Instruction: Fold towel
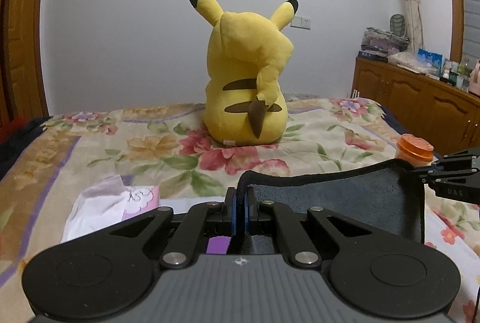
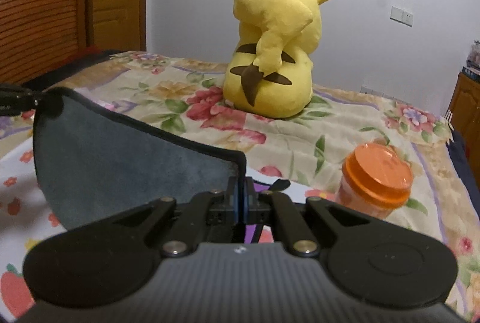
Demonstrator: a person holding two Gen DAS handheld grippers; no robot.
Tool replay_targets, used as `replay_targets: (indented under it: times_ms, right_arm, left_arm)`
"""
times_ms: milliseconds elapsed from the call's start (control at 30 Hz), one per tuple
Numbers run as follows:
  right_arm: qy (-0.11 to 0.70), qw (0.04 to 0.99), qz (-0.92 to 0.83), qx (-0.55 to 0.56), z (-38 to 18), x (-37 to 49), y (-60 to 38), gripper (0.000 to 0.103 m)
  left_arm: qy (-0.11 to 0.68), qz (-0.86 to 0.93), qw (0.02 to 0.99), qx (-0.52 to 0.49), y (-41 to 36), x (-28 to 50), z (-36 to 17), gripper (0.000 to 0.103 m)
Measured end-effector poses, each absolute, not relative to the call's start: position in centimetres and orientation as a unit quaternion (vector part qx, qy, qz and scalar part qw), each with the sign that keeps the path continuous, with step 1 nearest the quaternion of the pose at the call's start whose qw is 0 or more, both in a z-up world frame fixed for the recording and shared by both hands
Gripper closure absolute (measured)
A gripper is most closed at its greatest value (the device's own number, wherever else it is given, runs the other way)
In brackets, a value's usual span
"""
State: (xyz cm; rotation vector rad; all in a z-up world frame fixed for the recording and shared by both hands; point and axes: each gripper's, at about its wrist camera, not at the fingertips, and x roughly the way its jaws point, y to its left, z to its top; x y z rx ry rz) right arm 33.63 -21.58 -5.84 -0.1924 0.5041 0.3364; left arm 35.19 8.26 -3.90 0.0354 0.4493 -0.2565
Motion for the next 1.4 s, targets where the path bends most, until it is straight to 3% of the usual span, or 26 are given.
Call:
replay_targets:
  times_ms: [633,1400]
  right_arm:
    - [0.235,0.956,0.135,-0.111,-8.8,37.8,-20.3,0.100]
    - [0.275,0.947,0.118,-0.114,-13.6,40.9,-19.9,0.099]
  left_arm:
    - [0.236,-0.101,0.966,0.023,7.7,40.8,-7.3,0.095]
    - [0.275,-0.084,0.957,0.050,7.0,44.6,-12.4,0.095]
